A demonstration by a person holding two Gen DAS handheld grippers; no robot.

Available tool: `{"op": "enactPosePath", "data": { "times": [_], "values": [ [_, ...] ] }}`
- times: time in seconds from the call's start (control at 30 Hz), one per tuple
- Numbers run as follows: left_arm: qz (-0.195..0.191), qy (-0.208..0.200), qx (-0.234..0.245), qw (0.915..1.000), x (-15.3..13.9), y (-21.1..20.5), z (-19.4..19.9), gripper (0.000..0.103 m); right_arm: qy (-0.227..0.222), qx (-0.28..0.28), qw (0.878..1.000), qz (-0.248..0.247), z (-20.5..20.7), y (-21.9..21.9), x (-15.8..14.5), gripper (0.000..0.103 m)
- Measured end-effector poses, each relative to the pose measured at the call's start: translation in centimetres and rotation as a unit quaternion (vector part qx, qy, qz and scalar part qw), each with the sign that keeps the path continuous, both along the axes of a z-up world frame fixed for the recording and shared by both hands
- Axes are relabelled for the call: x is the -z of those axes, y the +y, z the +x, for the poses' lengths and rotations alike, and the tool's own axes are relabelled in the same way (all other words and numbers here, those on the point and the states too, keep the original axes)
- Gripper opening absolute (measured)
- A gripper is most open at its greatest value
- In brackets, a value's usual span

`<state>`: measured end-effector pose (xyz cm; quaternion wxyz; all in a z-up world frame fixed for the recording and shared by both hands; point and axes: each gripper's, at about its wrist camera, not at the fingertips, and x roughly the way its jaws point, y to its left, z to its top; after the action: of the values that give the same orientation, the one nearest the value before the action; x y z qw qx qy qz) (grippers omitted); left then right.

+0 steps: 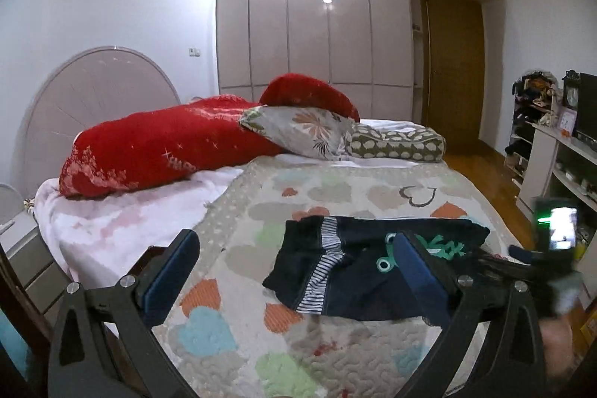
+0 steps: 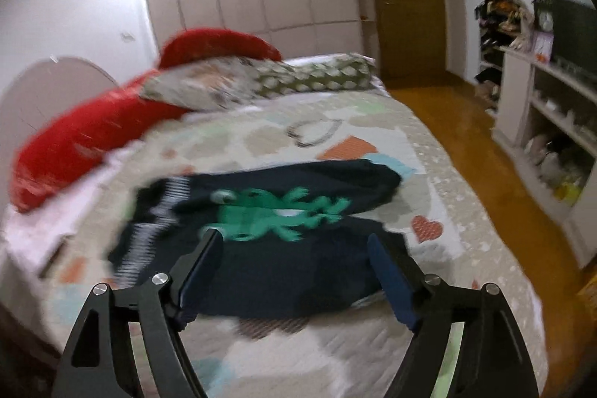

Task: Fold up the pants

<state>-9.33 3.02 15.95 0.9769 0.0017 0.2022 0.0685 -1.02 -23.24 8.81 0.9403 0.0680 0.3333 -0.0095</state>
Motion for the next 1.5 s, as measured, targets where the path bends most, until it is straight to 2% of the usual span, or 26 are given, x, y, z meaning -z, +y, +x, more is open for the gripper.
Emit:
{"op": "enactPosePath", "data": {
  "times": [0.07, 0.17, 0.33, 0.4, 0.43, 0.47, 0.53, 0.6, 0.63, 0.77, 0.9, 1.0, 1.33, 1.5],
  "values": [
    [-0.006, 0.006, -0.007, 0.9999, 0.3, 0.2, 0.1, 0.103, 0.026, 0.012, 0.999, -0.020, 3.4, -0.7, 2.7, 0.084],
    [-0.010, 0.020, -0.012, 0.9997, 0.8, 0.2, 0.5, 0.103, 0.061, 0.035, 0.997, -0.023, 7.7, -2.0, 6.9, 0.084],
    [-0.012, 0.040, -0.014, 0.9990, 1.7, 0.1, 0.9, 0.103, 0.091, 0.068, 0.993, 0.018, 9.7, -4.0, 9.4, 0.084],
    [-0.011, 0.047, -0.008, 0.9988, 2.0, -0.2, 1.0, 0.103, 0.108, 0.082, 0.990, 0.026, 10.2, -4.4, 10.5, 0.089],
    [-0.009, 0.049, -0.007, 0.9987, 2.0, -0.3, 1.0, 0.103, 0.111, 0.077, 0.991, 0.024, 10.5, -4.4, 10.9, 0.097],
    [-0.006, 0.052, -0.005, 0.9986, 2.2, -0.5, 1.1, 0.103, 0.115, 0.061, 0.991, 0.019, 10.9, -4.0, 11.1, 0.103],
    [-0.006, 0.063, 0.004, 0.9980, 2.6, -0.9, 1.3, 0.103, 0.134, 0.053, 0.989, -0.034, 11.4, -2.5, 11.4, 0.103],
    [-0.008, 0.072, 0.013, 0.9973, 3.0, -1.2, 1.4, 0.103, 0.133, 0.058, 0.986, -0.084, 11.4, -1.2, 11.7, 0.103],
    [-0.009, 0.078, 0.021, 0.9967, 3.4, -1.5, 1.4, 0.103, 0.131, 0.059, 0.985, -0.095, 11.3, -0.9, 11.7, 0.103],
    [0.004, 0.104, 0.043, 0.9936, 4.4, -2.8, 2.0, 0.103, 0.127, 0.057, 0.988, -0.064, 11.0, -2.0, 11.7, 0.103],
    [0.015, 0.106, 0.053, 0.9929, 5.0, -3.8, 1.9, 0.103, 0.130, 0.057, 0.987, -0.079, 11.1, -1.6, 11.7, 0.103],
    [0.022, 0.116, 0.082, 0.9897, 5.6, -5.3, 1.5, 0.103, 0.129, 0.057, 0.987, -0.074, 11.0, -1.5, 11.6, 0.103],
    [0.091, 0.103, 0.175, 0.9749, 6.4, -9.7, -0.5, 0.103, 0.129, 0.057, 0.987, -0.075, 11.1, -1.4, 11.7, 0.103],
    [0.092, 0.134, 0.168, 0.9722, 7.3, -9.7, 0.4, 0.103, 0.129, 0.057, 0.987, -0.075, 11.1, -1.4, 11.7, 0.103]
  ]
}}
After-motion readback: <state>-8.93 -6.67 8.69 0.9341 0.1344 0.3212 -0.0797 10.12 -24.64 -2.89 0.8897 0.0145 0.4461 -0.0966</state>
